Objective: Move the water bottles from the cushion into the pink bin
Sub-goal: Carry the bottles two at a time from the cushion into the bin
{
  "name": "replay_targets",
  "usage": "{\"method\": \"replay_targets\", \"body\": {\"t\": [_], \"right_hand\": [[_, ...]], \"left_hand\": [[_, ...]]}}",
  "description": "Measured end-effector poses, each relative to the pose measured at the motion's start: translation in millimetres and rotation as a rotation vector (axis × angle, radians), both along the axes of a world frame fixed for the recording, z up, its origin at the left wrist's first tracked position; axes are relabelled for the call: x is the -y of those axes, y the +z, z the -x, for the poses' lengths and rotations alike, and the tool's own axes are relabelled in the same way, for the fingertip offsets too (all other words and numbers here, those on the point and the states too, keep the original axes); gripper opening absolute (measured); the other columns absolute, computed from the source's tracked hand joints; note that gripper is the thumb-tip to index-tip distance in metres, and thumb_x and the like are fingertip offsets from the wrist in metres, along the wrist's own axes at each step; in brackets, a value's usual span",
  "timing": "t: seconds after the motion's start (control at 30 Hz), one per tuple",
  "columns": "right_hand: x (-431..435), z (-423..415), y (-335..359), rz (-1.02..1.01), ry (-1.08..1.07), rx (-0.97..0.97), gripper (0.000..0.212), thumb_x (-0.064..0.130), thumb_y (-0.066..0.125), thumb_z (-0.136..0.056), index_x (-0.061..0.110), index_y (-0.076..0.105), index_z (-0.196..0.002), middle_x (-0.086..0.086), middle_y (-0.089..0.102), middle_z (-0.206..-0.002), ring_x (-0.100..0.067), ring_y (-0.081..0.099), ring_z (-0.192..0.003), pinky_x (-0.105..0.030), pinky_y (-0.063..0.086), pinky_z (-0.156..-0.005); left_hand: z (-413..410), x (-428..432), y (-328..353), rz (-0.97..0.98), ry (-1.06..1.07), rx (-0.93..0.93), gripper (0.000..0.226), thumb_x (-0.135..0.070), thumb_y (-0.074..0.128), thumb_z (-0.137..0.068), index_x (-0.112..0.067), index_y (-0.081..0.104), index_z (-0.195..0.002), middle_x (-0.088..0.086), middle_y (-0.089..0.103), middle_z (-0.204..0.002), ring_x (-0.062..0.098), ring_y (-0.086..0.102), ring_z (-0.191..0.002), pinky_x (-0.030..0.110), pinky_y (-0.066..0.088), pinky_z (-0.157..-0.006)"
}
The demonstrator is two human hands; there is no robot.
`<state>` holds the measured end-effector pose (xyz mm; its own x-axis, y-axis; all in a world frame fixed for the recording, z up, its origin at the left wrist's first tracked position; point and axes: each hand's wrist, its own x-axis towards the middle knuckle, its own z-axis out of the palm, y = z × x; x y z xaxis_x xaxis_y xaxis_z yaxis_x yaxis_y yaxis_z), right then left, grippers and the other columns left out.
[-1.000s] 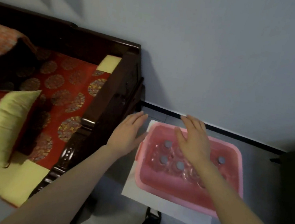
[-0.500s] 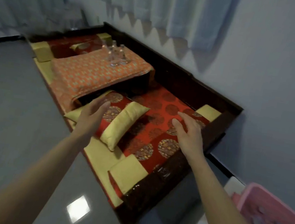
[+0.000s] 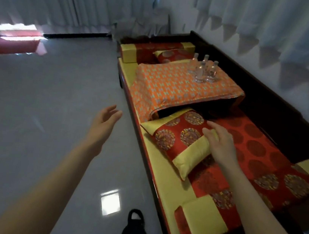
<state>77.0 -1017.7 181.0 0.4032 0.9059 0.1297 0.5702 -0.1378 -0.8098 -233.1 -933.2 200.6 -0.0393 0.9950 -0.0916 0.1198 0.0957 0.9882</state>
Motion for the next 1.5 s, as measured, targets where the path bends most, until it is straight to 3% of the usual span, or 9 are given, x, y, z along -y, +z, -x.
{"method": "replay_targets", "body": {"t": [0.13,0.33,0.53,0.7,0.87,0.97,1.23,1.37,1.5], "right_hand": [[-85.5,16.2,-7.1,0.021,0.038,-0.017,0.04,0.05,0.054,-0.09,0.035,0.055,-0.128,0.005,0.05,-0.138,-0.02,0.036,-0.134,-0.034,0.031,-0.102],[-213.0,31.4,-1.3,0.083,0.06,-0.122,0.047,0.054,0.056,-0.087,0.042,0.047,-0.131,0.005,0.038,-0.148,-0.025,0.033,-0.138,-0.056,0.039,-0.104],[-317.8,52.2,-3.4,0.095,0.081,-0.099,0.053,0.045,0.061,-0.088,0.031,0.045,-0.136,0.004,0.042,-0.144,-0.022,0.039,-0.133,-0.043,0.041,-0.099],[-391.1,62.1,-11.3,0.107,0.071,-0.096,0.055,0.041,0.065,-0.085,0.03,0.047,-0.136,0.009,0.044,-0.142,-0.013,0.04,-0.131,-0.037,0.037,-0.099],[-467.0,64.7,-13.7,0.118,-0.068,-0.043,0.06,0.036,0.069,-0.084,0.022,0.046,-0.138,-0.001,0.045,-0.143,-0.02,0.042,-0.132,-0.042,0.038,-0.101],[-509.5,64.2,-12.1,0.132,-0.163,-0.064,0.061,0.032,0.07,-0.084,0.019,0.045,-0.138,-0.003,0.045,-0.143,-0.021,0.041,-0.132,-0.041,0.037,-0.1],[-582.1,59.2,-23.9,0.109,-0.41,-0.174,0.06,0.022,0.073,-0.081,0.016,0.048,-0.136,-0.007,0.049,-0.139,-0.019,0.044,-0.129,-0.035,0.037,-0.102],[-610.4,35.1,-40.6,0.105,-0.477,-0.212,0.059,0.019,0.073,-0.081,0.016,0.049,-0.134,-0.009,0.052,-0.135,-0.02,0.046,-0.127,-0.041,0.042,-0.103],[-642.2,-6.9,-63.3,0.105,-0.526,-0.209,0.061,0.022,0.075,-0.078,0.021,0.049,-0.133,-0.009,0.053,-0.131,-0.02,0.05,-0.123,-0.037,0.043,-0.097]], "left_hand": [[28.2,-67.7,1.3,0.005,0.062,-0.015,0.042,-0.023,0.058,-0.093,-0.015,0.05,-0.133,-0.001,0.056,-0.12,0.01,0.052,-0.109,0.028,0.039,-0.092],[49.1,-188.0,9.8,-0.004,0.054,-0.075,0.043,-0.019,0.061,-0.091,-0.013,0.051,-0.133,0.003,0.059,-0.123,0.012,0.055,-0.106,0.024,0.041,-0.085],[75.3,-284.5,-4.1,0.026,0.053,-0.109,0.043,-0.018,0.063,-0.09,-0.015,0.052,-0.132,0.0,0.059,-0.123,0.013,0.056,-0.107,0.02,0.042,-0.08],[88.8,-370.3,-16.2,0.078,0.055,-0.097,0.042,-0.014,0.062,-0.09,-0.012,0.052,-0.131,0.005,0.06,-0.126,0.015,0.056,-0.106,0.026,0.042,-0.085],[85.3,-483.3,-15.8,0.071,-0.057,-0.105,0.039,-0.015,0.06,-0.091,-0.013,0.052,-0.13,0.002,0.06,-0.124,0.015,0.056,-0.107,0.029,0.042,-0.087],[77.2,-554.9,-7.8,0.046,-0.131,-0.1,0.033,-0.016,0.061,-0.091,-0.017,0.055,-0.123,-0.004,0.062,-0.113,0.005,0.058,-0.096,0.024,0.043,-0.081],[8.7,-691.2,-22.8,0.094,-0.357,-0.119,0.031,-0.018,0.06,-0.09,-0.018,0.056,-0.121,0.003,0.062,-0.12,0.017,0.058,-0.108,0.028,0.042,-0.083],[-42.3,-738.2,-36.1,0.104,-0.45,-0.098,0.029,-0.021,0.062,-0.089,-0.02,0.059,-0.118,-0.001,0.064,-0.115,0.009,0.058,-0.098,0.024,0.042,-0.079],[-93.2,-780.2,-53.2,0.11,-0.517,-0.098,0.03,-0.02,0.064,-0.089,-0.015,0.06,-0.119,-0.003,0.063,-0.099,0.011,0.059,-0.092,0.023,0.043,-0.077]]}}
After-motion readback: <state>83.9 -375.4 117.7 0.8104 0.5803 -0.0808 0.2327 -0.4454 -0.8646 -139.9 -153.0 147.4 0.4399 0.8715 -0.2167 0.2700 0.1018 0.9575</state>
